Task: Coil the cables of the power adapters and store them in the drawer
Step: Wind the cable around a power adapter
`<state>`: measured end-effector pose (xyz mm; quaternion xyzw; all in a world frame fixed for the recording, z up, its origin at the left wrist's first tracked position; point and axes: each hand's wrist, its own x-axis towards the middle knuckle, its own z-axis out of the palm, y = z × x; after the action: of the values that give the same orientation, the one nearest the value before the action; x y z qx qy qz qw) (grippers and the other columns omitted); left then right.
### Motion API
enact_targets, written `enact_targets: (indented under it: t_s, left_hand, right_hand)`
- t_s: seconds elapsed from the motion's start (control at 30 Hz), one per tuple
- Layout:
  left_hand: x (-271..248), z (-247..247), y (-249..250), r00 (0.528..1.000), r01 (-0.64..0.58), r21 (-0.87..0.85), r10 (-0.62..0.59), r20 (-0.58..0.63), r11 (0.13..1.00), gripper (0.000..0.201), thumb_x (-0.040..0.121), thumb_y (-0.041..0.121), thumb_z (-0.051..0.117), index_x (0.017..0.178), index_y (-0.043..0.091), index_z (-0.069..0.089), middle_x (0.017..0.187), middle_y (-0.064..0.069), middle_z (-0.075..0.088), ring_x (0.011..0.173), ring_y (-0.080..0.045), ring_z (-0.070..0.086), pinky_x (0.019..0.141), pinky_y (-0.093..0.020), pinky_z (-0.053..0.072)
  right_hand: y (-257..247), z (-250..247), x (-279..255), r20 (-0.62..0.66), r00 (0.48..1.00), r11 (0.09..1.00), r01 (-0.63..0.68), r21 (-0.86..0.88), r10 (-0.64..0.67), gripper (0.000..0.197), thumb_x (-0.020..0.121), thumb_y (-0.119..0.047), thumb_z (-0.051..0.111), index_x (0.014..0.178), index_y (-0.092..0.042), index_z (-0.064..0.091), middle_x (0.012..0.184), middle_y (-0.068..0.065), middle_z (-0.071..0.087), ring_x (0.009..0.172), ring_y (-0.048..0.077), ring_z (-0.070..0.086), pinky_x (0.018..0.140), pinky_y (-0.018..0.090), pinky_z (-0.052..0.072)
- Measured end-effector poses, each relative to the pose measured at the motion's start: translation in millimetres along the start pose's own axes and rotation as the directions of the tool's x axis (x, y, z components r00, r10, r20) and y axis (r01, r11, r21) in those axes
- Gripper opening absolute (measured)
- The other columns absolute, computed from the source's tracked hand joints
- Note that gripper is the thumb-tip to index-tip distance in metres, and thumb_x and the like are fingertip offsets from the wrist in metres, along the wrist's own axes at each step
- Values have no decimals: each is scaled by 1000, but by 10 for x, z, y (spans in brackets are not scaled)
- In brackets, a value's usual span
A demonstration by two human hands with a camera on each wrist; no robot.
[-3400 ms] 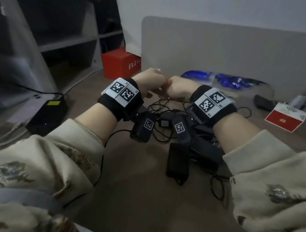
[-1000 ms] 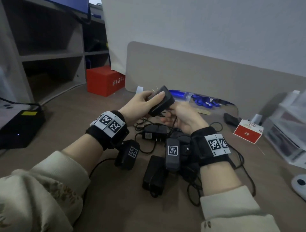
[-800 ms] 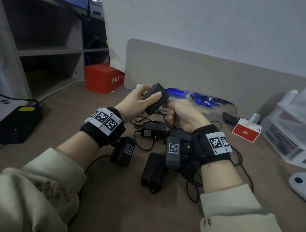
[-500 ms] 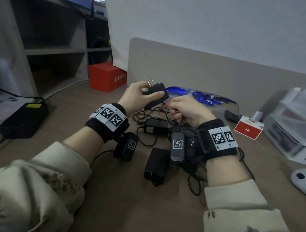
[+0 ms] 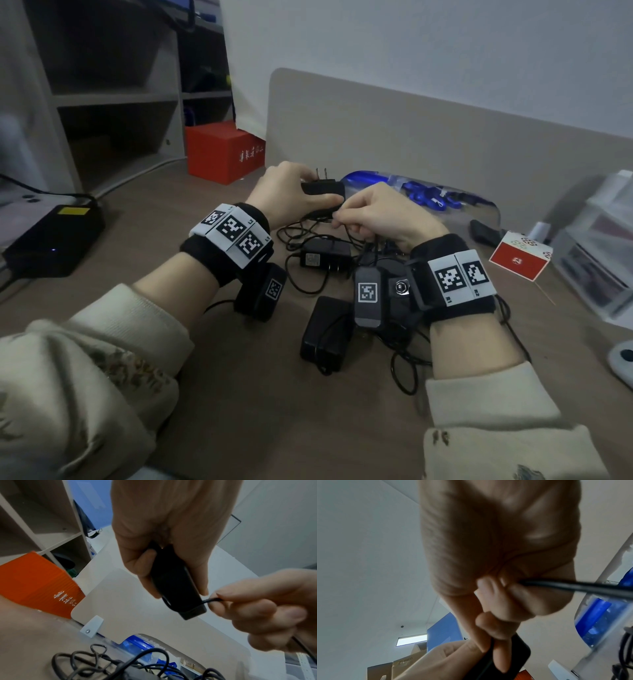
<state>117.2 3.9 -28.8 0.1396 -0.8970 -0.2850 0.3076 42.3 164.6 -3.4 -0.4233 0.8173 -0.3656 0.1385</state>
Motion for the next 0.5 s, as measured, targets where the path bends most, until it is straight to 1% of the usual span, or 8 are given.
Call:
enact_targets:
  t_s: [0.03,0.07,0.13,0.23,0.3,0.37,0.43,0.5]
  left_hand:
    - [-4,-12,14,1000,-1,28,1,3,1000,47,77,55,75,100,14,69,93,0,69,84,-14,64,74,-31,55]
    - [-4,-21,19,1000,-2,42,2,4,999,48,77,57,74,99,15,67,94,0,67,85,-16,63,76,-33,55]
    - [-5,-36,19,1000,-15,40,14,24,999,42,82,55,70,95,16,66,92,-3,68,82,-17,63,73,-33,54]
    - [-3,-36,20,997,-52,76,47,62,996,40,88,53,65,93,14,71,85,-5,69,79,-22,64,65,-32,51]
    - [8,-37,18,994,-80,120,71,79,990,40,90,53,61,89,14,71,79,-5,66,75,-23,62,56,-28,41]
    - [23,-47,-2,992,-107,162,93,91,981,44,92,54,57,82,13,68,76,-5,63,72,-24,59,55,-28,34]
    - [32,-74,-17,985,-152,191,133,113,970,46,94,53,54,73,13,62,77,-8,60,72,-26,56,57,-30,34]
    - [33,-102,-4,970,-216,208,184,161,954,44,98,48,51,73,14,63,80,-11,60,75,-27,56,61,-33,41]
  right_hand:
    - [10,-3,5,-20,1000,1000,7,12,-7,17,91,-16,65,79,-8,75,52,-7,53,44,2,42,48,17,36]
    - [18,-5,9,-35,999,1000,18,17,-17,19,90,-17,66,76,-8,74,53,-6,52,42,2,41,47,17,35]
    - [28,0,16,-48,998,999,49,-12,-49,24,89,-24,69,69,-11,71,52,-6,51,41,1,40,46,16,35]
    - [29,24,38,-23,996,996,83,-25,-84,25,84,-31,73,72,-10,73,52,-6,50,44,2,40,49,17,35]
    - [19,33,43,20,996,996,86,11,-86,22,86,-30,72,76,-10,74,53,-8,52,45,1,42,49,15,35]
    - [11,37,37,57,995,995,81,58,-84,19,91,-23,67,78,-11,74,53,-9,54,47,1,43,49,14,35]
    - [12,40,29,67,994,991,80,106,-88,19,94,-17,62,81,-9,72,55,-6,52,48,4,43,50,16,36]
    - [19,49,25,32,994,985,99,140,-105,18,93,-17,63,79,-8,70,59,0,52,49,7,42,51,22,34]
